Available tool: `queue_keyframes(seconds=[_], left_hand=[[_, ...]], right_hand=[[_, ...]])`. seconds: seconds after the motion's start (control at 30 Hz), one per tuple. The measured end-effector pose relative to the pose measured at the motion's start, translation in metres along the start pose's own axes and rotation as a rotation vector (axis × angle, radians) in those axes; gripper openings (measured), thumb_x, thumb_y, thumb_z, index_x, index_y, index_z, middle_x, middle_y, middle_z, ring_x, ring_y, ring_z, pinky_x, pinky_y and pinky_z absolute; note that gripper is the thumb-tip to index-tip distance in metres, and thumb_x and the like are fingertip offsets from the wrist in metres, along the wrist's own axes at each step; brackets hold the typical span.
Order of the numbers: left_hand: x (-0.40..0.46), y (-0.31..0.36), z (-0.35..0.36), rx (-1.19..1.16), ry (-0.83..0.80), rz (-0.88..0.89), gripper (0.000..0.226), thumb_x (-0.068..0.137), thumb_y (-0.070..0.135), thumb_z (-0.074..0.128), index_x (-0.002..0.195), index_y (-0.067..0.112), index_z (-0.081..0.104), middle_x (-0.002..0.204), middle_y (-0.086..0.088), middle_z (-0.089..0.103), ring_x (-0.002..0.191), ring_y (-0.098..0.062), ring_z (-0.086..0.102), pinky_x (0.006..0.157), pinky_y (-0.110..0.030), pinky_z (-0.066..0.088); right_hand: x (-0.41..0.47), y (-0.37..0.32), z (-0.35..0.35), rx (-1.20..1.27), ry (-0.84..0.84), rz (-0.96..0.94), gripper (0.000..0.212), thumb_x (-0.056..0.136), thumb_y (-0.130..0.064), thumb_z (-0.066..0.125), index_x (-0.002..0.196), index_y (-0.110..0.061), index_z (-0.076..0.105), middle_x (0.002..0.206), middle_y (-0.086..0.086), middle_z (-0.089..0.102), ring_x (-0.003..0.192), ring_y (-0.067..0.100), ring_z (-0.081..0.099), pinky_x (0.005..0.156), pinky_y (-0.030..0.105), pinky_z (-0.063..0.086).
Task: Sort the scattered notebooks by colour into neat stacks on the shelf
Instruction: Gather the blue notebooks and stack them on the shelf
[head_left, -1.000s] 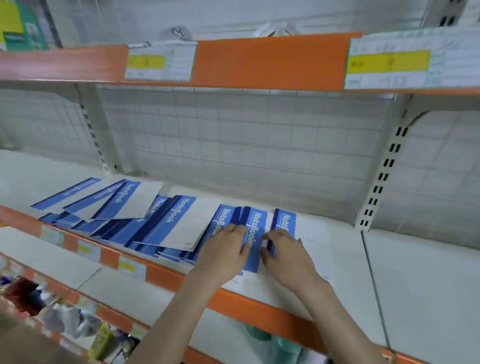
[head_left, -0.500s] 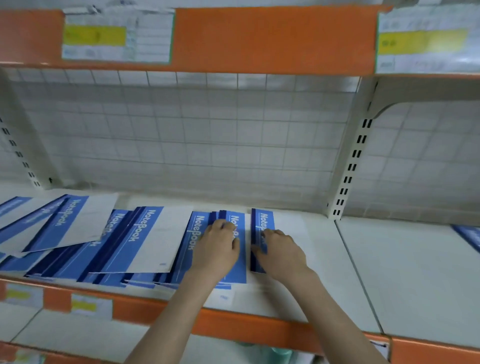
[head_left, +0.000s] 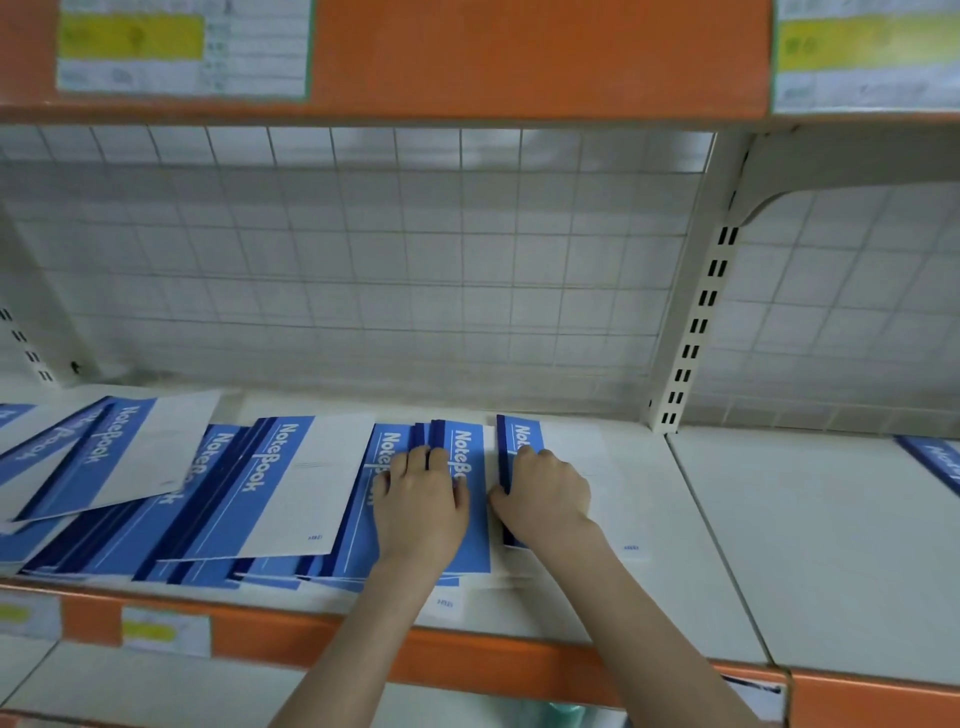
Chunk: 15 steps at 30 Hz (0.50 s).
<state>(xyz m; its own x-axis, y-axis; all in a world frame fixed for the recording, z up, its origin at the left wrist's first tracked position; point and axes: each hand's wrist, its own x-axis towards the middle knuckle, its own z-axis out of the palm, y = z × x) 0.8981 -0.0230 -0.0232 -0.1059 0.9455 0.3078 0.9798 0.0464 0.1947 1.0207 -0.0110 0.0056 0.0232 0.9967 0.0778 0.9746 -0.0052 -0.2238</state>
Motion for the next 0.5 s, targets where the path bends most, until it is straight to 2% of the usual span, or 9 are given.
queue_keyframes(seconds=[0.07, 0.1, 0.17, 0.23, 0.37, 0.43, 0.47, 0.5], left_hand=[[-0.001, 0.001, 0.001, 0.017, 0.004, -0.016, 0.047, 0.097, 0.043, 0.036, 0.136, 0.017, 0.042, 0.139, 0.0, 0.045, 0.13, -0.019, 0.036, 0.105, -0.036, 0.03], [-0.001, 0.002, 0.001, 0.023, 0.009, -0.032, 0.048, 0.096, 0.045, 0.037, 0.135, 0.016, 0.043, 0.139, 0.0, 0.045, 0.13, -0.019, 0.036, 0.105, -0.036, 0.03], [-0.001, 0.001, 0.001, 0.022, 0.019, -0.06, 0.049, 0.095, 0.049, 0.039, 0.131, 0.016, 0.048, 0.137, -0.001, 0.043, 0.128, -0.02, 0.035, 0.104, -0.036, 0.03], [0.0, -0.001, 0.001, -0.024, 0.018, -0.08, 0.048, 0.094, 0.049, 0.042, 0.129, 0.018, 0.052, 0.135, -0.001, 0.043, 0.128, -0.021, 0.034, 0.103, -0.037, 0.029], [0.004, -0.009, 0.0, -0.294, 0.027, -0.167, 0.037, 0.094, 0.033, 0.049, 0.129, 0.023, 0.056, 0.13, 0.002, 0.047, 0.125, -0.02, 0.038, 0.104, -0.038, 0.029], [0.005, -0.013, -0.002, -0.437, 0.04, -0.207, 0.033, 0.093, 0.019, 0.049, 0.122, 0.027, 0.062, 0.127, 0.003, 0.05, 0.122, -0.02, 0.041, 0.102, -0.035, 0.029], [0.005, -0.013, -0.003, -0.464, 0.041, -0.22, 0.036, 0.091, 0.013, 0.048, 0.122, 0.026, 0.062, 0.127, 0.003, 0.051, 0.122, -0.02, 0.042, 0.101, -0.035, 0.029], [0.005, -0.013, -0.003, -0.462, 0.04, -0.227, 0.04, 0.09, 0.009, 0.047, 0.125, 0.023, 0.06, 0.13, 0.001, 0.05, 0.123, -0.021, 0.041, 0.101, -0.035, 0.03]], right_hand=[[0.0, -0.003, 0.001, -0.038, 0.031, -0.01, 0.024, 0.092, -0.027, 0.046, 0.107, -0.008, 0.048, 0.107, 0.008, 0.063, 0.096, 0.025, 0.062, 0.065, 0.027, 0.037], [0.001, -0.005, 0.001, -0.061, 0.046, -0.019, 0.03, 0.094, -0.023, 0.044, 0.117, -0.005, 0.046, 0.108, 0.009, 0.064, 0.097, 0.026, 0.063, 0.065, 0.027, 0.037], [0.004, -0.004, 0.0, -0.074, 0.07, -0.047, 0.048, 0.095, -0.013, 0.041, 0.139, -0.002, 0.028, 0.109, 0.011, 0.063, 0.098, 0.028, 0.063, 0.065, 0.028, 0.037], [0.008, 0.004, -0.007, 0.031, 0.072, -0.072, 0.056, 0.093, -0.007, 0.039, 0.146, -0.006, 0.02, 0.103, 0.015, 0.063, 0.088, 0.032, 0.06, 0.063, 0.028, 0.036], [0.006, 0.011, -0.029, 0.407, 0.035, -0.105, 0.05, 0.092, -0.005, 0.036, 0.141, -0.012, 0.037, 0.092, 0.016, 0.061, 0.075, 0.03, 0.053, 0.06, 0.028, 0.037], [0.001, 0.005, -0.029, 0.405, 0.019, -0.143, 0.053, 0.091, -0.005, 0.036, 0.143, -0.016, 0.036, 0.09, 0.015, 0.061, 0.073, 0.028, 0.053, 0.062, 0.029, 0.041], [-0.002, 0.0, -0.028, 0.363, 0.002, -0.162, 0.048, 0.092, -0.005, 0.036, 0.139, -0.013, 0.041, 0.095, 0.016, 0.062, 0.079, 0.03, 0.056, 0.067, 0.03, 0.044], [-0.004, -0.006, -0.025, 0.308, -0.016, -0.17, 0.036, 0.093, -0.007, 0.036, 0.125, -0.01, 0.052, 0.1, 0.017, 0.063, 0.085, 0.033, 0.057, 0.072, 0.032, 0.046]])
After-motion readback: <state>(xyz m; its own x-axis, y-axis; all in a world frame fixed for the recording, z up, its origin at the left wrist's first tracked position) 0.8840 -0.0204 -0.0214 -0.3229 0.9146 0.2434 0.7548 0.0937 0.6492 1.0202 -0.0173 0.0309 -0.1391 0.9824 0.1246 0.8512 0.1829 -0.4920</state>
